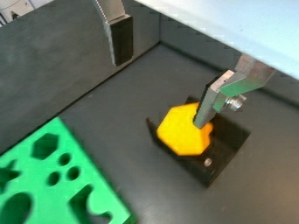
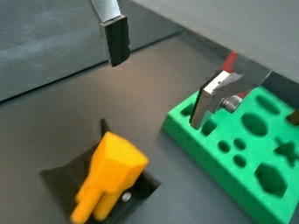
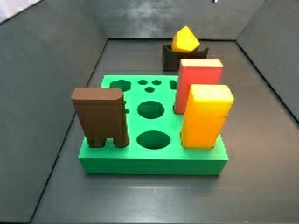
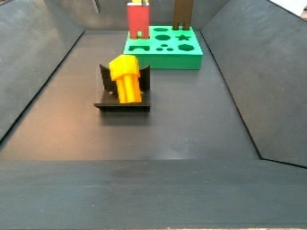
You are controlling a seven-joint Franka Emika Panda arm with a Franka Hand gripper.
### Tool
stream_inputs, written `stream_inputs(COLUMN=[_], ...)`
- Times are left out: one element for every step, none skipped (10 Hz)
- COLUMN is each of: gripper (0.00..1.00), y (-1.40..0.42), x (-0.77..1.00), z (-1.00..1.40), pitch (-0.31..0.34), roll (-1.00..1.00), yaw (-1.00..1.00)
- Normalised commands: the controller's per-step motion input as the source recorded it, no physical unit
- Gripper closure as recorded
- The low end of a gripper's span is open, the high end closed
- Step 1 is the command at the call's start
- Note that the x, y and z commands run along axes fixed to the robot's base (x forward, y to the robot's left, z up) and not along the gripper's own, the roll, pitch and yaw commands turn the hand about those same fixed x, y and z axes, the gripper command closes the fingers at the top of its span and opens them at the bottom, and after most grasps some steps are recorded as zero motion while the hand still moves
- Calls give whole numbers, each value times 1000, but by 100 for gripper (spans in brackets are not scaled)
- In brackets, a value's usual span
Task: Pick up the 3 prong object. Move up. Rotate the 3 prong object. Place the 3 prong object on the fixture. Regrasp the 3 prong object. Move to above the board. Insert the 3 prong object.
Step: Regrasp the 3 prong object.
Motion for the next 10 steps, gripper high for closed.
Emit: stream_inputs(gripper=[0, 0, 0, 0, 0, 0, 0, 0, 0, 0], y=[-23, -18, -16, -18, -14, -17, -18, -19, -25, -27], x=[-37, -28, -27, -26, -16, -4, 11, 21, 32, 48], z=[7, 4, 3, 5, 14, 7, -13, -11, -8, -8], pitch=[2, -5, -7, -7, -2, 1, 8, 16, 26, 47], roll=[1000, 1000, 1000, 1000, 1000, 1000, 1000, 1000, 1000, 1000], yaw=[3, 5, 6, 8, 10, 11, 14, 16, 20, 26])
